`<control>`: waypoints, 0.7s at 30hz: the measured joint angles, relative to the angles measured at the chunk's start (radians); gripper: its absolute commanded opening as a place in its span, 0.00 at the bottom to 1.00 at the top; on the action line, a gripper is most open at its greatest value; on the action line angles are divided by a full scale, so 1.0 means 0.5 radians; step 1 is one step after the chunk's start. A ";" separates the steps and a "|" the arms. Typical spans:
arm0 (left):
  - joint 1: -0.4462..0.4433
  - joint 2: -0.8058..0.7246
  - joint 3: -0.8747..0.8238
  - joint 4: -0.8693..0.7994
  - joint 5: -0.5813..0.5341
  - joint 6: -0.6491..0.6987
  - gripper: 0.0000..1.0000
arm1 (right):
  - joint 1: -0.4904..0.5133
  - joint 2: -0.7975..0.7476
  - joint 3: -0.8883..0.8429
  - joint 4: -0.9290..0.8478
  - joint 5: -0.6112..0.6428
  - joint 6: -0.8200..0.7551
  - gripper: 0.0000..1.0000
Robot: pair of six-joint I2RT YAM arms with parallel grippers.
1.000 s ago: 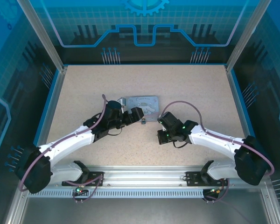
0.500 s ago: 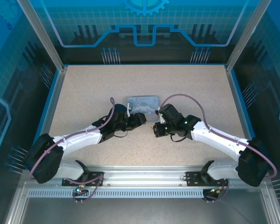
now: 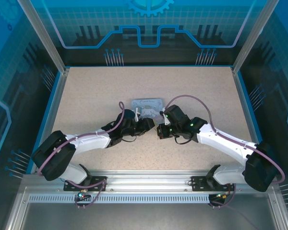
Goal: Unlock the padlock with the key
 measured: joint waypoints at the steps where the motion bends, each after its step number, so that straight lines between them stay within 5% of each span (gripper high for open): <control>1: -0.002 0.000 0.000 0.004 -0.001 -0.001 0.33 | 0.000 0.000 0.000 0.002 -0.001 0.000 0.00; 11: -0.043 0.047 0.000 0.047 0.000 -0.014 0.25 | -0.009 0.000 0.000 0.006 -0.008 0.000 0.00; 21: -0.057 0.063 0.000 0.089 -0.001 -0.020 0.00 | -0.009 0.000 0.000 0.004 -0.009 0.000 0.00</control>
